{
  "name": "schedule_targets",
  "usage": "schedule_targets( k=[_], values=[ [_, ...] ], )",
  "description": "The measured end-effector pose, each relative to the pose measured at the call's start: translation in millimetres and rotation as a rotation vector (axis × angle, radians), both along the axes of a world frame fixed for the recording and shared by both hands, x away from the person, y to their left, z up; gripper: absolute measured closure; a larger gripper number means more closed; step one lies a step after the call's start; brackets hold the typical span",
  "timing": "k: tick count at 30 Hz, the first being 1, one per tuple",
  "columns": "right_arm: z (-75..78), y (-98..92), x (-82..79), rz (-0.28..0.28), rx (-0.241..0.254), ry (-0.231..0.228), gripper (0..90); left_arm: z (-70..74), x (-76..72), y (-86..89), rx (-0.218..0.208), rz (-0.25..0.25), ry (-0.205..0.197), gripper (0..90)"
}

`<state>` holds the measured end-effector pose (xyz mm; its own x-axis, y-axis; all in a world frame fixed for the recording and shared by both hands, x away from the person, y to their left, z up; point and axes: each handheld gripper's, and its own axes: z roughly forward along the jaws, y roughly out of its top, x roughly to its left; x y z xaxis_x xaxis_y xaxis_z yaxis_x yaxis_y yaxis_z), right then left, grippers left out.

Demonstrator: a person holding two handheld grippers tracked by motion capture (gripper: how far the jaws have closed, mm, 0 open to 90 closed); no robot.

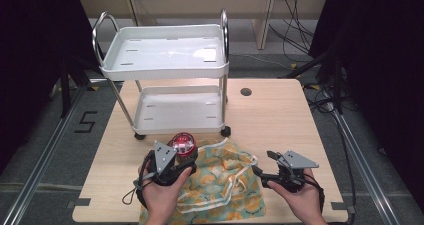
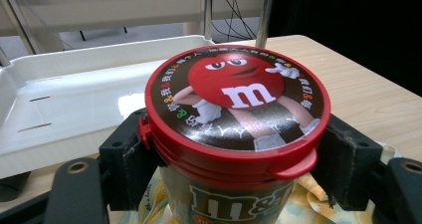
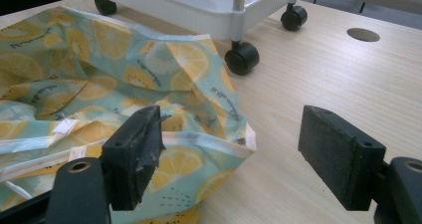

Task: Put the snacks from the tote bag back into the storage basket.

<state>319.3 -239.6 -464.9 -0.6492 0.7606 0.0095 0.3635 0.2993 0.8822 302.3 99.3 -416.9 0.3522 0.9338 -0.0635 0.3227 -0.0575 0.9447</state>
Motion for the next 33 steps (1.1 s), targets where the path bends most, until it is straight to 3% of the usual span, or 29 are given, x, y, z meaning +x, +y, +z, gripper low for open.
schedule_targets(
  k=[9,12,24,27,33],
  values=[
    [0.6,1.4,-2.4,-0.013,0.022,0.024,26.3,2.7,0.3,3.8,-0.002,0.013,0.0,25.4],
    [0.8,-1.0,-0.1,-0.003,0.0,-0.009,26.3,3.4,0.4,4.8,-0.002,0.016,-0.002,25.4],
    [-0.1,-1.1,0.0,-0.004,-0.001,-0.002,26.2,6.7,2.6,10.7,-0.006,0.032,-0.008,25.5],
    [0.0,0.8,-2.5,-0.02,0.013,0.027,26.2,6.7,3.0,11.6,-0.004,0.037,-0.009,25.4],
    [-0.2,-0.9,0.1,-0.003,-0.005,-0.004,26.2,7.5,3.5,13.6,-0.016,0.052,-0.001,25.4]
  ],
)
